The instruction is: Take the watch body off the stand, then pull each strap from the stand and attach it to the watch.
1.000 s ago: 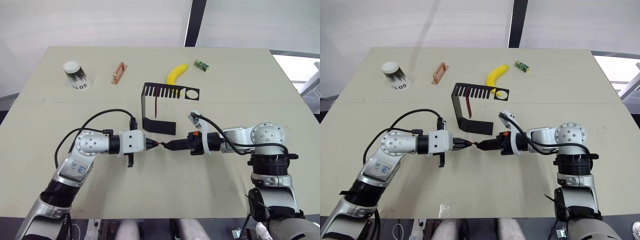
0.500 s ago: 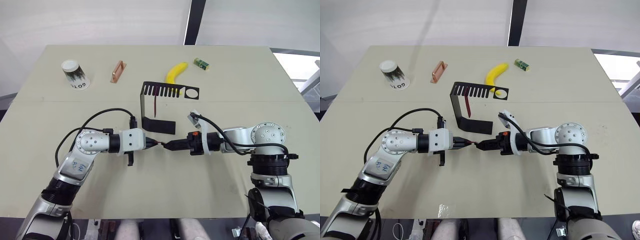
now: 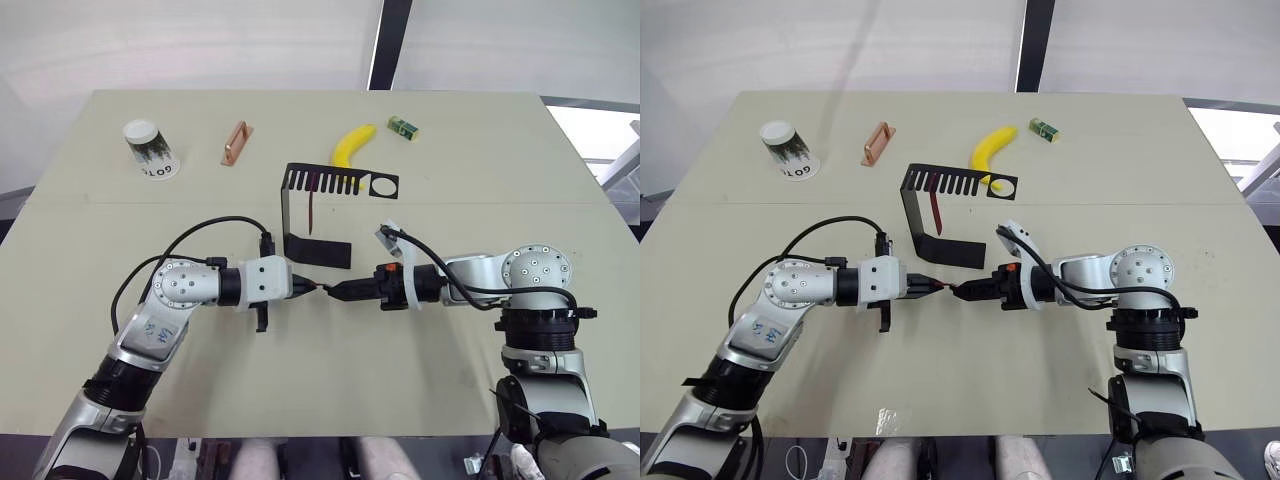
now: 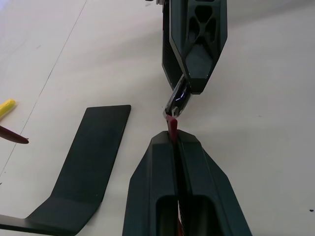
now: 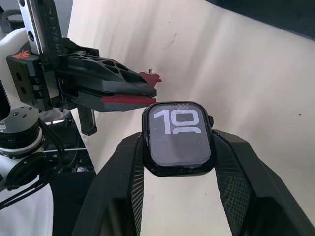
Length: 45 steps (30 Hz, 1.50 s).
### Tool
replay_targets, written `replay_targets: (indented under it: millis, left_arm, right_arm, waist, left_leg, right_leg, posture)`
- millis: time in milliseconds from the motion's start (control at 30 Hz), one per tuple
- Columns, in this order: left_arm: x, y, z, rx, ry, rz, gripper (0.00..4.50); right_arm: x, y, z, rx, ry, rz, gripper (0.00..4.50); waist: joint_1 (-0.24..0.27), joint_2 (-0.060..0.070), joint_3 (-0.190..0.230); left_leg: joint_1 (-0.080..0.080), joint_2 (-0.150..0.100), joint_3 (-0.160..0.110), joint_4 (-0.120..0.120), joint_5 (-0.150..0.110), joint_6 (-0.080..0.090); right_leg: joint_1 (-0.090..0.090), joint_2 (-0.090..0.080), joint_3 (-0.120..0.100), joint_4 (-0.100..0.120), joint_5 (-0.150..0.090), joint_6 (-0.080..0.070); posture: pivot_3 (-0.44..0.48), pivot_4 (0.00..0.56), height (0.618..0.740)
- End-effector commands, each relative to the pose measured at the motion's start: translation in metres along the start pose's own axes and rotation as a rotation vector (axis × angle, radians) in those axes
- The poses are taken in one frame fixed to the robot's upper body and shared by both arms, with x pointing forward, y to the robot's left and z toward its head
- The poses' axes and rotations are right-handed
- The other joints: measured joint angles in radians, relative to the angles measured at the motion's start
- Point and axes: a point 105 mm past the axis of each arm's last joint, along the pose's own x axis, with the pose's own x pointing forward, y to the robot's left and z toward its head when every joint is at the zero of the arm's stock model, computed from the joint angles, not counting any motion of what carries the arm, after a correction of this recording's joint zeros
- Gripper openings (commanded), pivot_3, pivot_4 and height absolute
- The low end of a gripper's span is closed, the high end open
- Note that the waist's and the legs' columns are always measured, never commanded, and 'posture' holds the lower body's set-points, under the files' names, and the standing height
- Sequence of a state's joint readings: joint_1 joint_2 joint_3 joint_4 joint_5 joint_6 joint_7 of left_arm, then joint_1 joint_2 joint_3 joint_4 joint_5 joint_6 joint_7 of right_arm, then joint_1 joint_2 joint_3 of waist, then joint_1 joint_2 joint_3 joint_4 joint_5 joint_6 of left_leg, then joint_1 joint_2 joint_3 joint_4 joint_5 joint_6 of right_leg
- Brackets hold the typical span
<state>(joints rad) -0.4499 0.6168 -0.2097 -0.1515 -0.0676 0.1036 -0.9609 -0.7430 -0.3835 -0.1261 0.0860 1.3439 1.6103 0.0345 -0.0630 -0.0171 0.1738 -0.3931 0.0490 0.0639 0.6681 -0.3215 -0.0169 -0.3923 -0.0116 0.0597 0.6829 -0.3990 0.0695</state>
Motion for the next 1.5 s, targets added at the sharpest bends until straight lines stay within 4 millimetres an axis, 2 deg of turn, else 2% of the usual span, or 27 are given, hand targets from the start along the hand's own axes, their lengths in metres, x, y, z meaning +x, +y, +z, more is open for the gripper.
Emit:
replay_targets:
  millis: [33, 667, 1133, 1500]
  left_arm:
    - [0.002, 0.002, 0.016, 0.047, -0.042, -0.001, 0.0]
    - [-0.001, 0.004, 0.016, 0.054, -0.034, 0.001, 0.0]
    - [0.004, 0.003, 0.017, 0.058, -0.039, 0.0, 0.0]
    - [0.001, 0.005, 0.016, 0.058, -0.033, 0.006, 0.0]
  right_arm:
    - [-0.005, 0.003, 0.004, -0.01, -0.024, 0.007, 1.52]
    - [-0.006, -0.003, 0.007, 0.0, -0.038, -0.021, 1.52]
    - [-0.006, 0.009, 0.008, -0.03, -0.038, 0.028, 1.52]
    - [-0.007, 0.001, 0.007, -0.017, -0.037, -0.006, 1.52]
  waist:
    - [0.0, 0.0, 0.0]
    - [0.0, 0.0, 0.0]
    - [0.0, 0.0, 0.0]
    - [0.0, 0.0, 0.0]
  left_leg:
    - [0.0, 0.0, 0.0, 0.0, 0.0, 0.0]
    - [0.0, 0.0, 0.0, 0.0, 0.0, 0.0]
    - [0.0, 0.0, 0.0, 0.0, 0.0, 0.0]
    - [0.0, 0.0, 0.0, 0.0, 0.0, 0.0]
  right_leg:
    - [0.0, 0.0, 0.0, 0.0, 0.0, 0.0]
    - [0.0, 0.0, 0.0, 0.001, 0.0, 0.0]
    - [0.0, 0.0, 0.0, 0.001, 0.0, 0.0]
    - [0.0, 0.0, 0.0, 0.001, 0.0, 0.0]
  posture:
    - [0.0, 0.15, 0.74]
    - [0.0, 0.15, 0.74]
    - [0.0, 0.15, 0.74]
    - [0.0, 0.15, 0.74]
